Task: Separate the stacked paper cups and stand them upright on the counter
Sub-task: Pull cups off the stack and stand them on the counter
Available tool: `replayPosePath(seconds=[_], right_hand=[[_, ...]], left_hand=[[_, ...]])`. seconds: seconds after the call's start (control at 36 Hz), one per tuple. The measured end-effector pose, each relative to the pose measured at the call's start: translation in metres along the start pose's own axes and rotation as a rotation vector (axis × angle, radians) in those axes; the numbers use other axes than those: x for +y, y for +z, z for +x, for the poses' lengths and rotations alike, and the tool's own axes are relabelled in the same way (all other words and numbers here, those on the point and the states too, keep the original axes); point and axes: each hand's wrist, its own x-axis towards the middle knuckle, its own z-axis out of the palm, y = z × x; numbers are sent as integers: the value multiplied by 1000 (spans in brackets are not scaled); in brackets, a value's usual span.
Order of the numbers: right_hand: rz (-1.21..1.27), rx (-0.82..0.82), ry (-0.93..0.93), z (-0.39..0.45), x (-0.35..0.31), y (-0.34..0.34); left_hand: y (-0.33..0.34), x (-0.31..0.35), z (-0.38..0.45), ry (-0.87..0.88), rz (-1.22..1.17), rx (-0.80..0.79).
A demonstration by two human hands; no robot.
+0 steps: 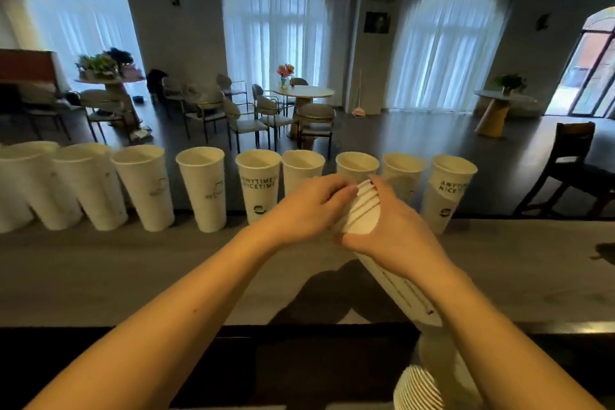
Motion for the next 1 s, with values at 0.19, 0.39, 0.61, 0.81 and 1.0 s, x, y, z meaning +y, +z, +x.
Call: replayPosePath(seconds=[0.19, 0.39, 0.61, 0.81, 1.0], right_hand=[[-6, -86, -43, -11, -88, 68], [62, -164, -106, -19, -178, 147], [38, -240, -175, -18, -257, 213], [-21, -306, -237, -12, -316, 264], [18, -356, -289, -3, -364, 307]], left_hand=[[-76, -46, -77, -140, -50, -53], [-154, -94, -158, -250, -99, -43], [-233, -143, -220, -368, -156, -119], [-285, -177, -267, -425, -93, -53], [-333, -204, -301, -493, 2, 124]])
